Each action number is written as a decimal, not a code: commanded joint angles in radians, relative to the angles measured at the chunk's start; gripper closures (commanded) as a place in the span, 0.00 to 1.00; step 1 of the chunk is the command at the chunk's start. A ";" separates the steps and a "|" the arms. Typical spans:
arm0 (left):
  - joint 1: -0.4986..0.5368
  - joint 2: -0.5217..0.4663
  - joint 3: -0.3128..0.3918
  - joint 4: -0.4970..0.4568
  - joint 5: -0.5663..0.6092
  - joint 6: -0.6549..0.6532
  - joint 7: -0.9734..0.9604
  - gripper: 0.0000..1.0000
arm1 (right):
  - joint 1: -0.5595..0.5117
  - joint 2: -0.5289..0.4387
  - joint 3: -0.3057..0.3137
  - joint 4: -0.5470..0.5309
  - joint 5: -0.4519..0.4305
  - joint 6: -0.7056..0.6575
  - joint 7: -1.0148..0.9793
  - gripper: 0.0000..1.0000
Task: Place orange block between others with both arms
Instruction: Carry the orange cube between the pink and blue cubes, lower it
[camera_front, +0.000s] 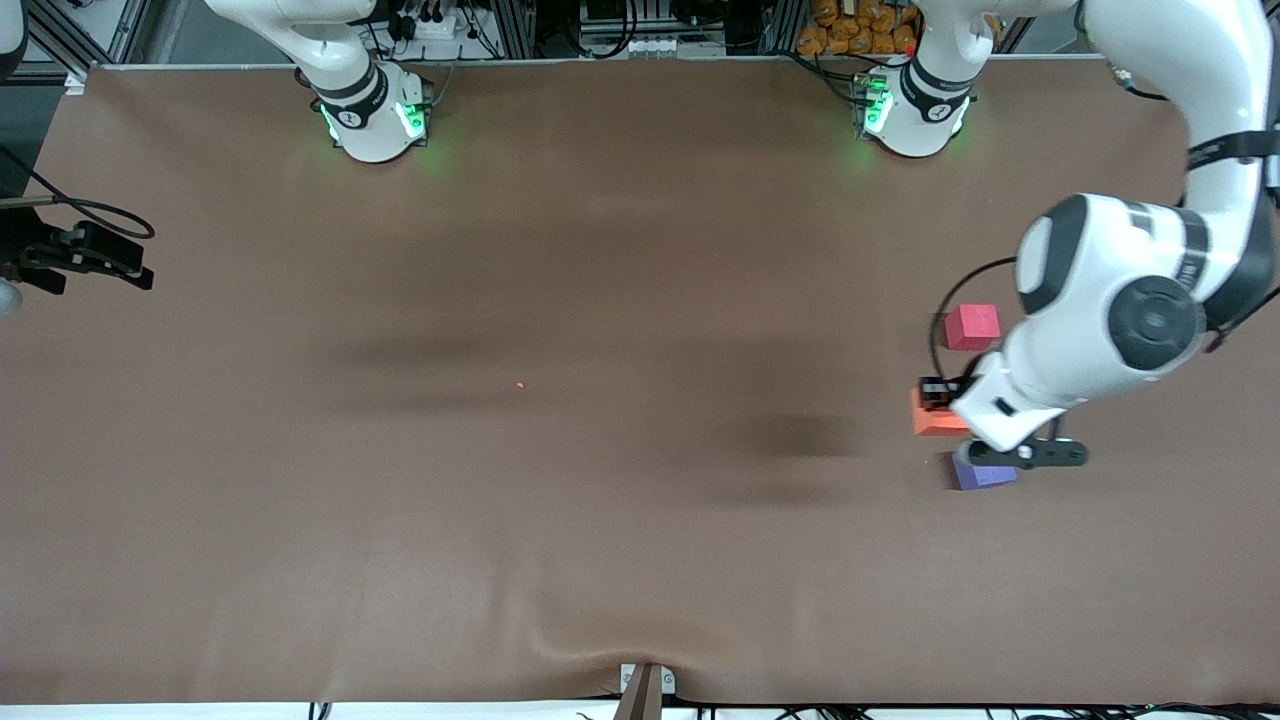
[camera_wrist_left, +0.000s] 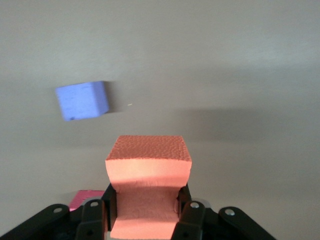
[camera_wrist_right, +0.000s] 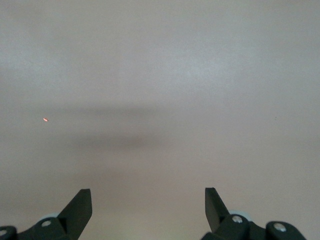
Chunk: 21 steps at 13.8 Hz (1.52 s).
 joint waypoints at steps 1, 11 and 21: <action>0.047 -0.031 -0.013 -0.085 -0.005 0.035 0.023 1.00 | -0.020 -0.011 0.019 -0.010 0.013 0.006 0.012 0.00; 0.241 -0.091 -0.012 -0.458 0.023 0.414 0.240 1.00 | -0.032 -0.010 0.013 -0.008 0.053 0.032 0.026 0.00; 0.254 -0.065 -0.013 -0.576 0.021 0.617 0.254 1.00 | -0.008 -0.008 0.016 -0.011 0.036 0.057 0.092 0.00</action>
